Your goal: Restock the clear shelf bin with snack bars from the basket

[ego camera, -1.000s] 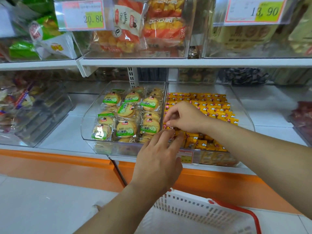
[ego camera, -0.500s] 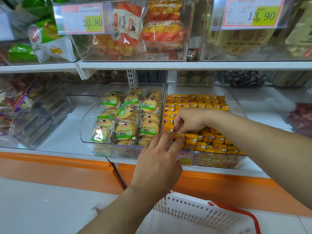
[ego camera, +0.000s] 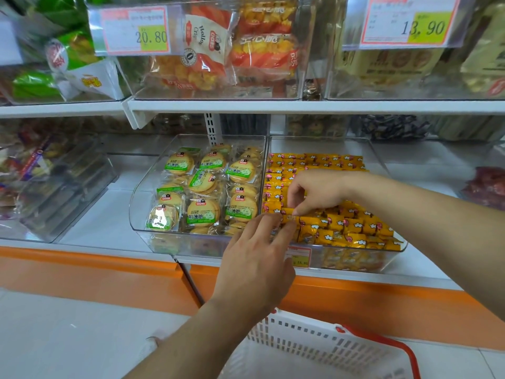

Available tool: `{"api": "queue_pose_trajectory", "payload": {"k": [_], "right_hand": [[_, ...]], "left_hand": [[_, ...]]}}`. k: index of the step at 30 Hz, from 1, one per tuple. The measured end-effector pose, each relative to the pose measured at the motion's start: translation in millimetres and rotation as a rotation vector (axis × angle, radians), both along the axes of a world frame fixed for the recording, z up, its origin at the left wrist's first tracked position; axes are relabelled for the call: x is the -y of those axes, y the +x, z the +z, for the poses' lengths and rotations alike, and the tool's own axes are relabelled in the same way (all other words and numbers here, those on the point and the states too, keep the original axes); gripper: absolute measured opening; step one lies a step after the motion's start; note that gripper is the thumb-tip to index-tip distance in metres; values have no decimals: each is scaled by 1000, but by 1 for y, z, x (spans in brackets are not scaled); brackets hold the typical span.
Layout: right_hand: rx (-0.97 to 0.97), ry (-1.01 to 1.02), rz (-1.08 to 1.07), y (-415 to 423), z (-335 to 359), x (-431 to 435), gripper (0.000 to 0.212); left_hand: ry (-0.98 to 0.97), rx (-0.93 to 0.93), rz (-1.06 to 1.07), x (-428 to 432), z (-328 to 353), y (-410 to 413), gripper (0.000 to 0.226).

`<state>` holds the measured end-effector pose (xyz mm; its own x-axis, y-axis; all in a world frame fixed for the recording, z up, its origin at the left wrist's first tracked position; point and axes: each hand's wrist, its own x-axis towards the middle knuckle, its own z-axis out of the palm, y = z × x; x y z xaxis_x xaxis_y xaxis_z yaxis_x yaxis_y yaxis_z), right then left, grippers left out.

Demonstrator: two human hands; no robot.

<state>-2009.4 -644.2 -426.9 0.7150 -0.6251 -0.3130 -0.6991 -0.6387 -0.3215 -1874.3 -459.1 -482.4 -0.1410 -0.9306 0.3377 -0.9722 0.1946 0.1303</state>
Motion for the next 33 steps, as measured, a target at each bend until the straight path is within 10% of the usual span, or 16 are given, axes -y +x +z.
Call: {"api": "queue_pose_trajectory", "payload": {"k": [33], "right_hand": [[175,-5,-11,-10,9,-14,16]], "left_hand": [[-105,55,-88,9,-24,-12,58]]}}
